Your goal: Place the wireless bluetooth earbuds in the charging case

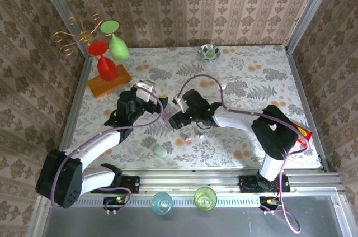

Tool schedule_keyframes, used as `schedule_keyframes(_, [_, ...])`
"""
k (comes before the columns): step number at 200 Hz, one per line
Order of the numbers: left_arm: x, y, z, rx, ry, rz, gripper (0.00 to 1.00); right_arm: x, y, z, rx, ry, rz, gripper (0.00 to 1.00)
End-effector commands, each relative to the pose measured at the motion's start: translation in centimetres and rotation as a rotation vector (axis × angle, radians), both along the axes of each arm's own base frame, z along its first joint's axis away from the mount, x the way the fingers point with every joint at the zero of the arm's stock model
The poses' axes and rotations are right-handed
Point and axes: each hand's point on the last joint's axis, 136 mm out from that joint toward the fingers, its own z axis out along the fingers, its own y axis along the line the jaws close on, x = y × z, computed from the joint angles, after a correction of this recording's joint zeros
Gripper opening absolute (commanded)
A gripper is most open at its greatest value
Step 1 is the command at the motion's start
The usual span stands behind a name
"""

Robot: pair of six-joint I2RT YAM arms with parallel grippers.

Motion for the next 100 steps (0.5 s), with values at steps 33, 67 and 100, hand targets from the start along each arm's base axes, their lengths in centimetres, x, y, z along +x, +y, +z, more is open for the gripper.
schedule_keyframes(33, [0.3,2.6,0.7,-0.004,-0.026,0.13,1.0,2.4,1.6,-2.2,-0.071,0.006,-0.112,0.74])
schedule_keyframes(67, [0.2,3.3,0.7,-0.004,-0.028,0.145,1.0,2.6,1.5,-4.1,-0.137,0.055,-0.132,0.67])
schedule_keyframes(100, [0.2,3.4,0.3,0.001,-0.021,0.147,1.0,3.6,-0.1,-4.4,-0.208,0.065,-0.233,0.57])
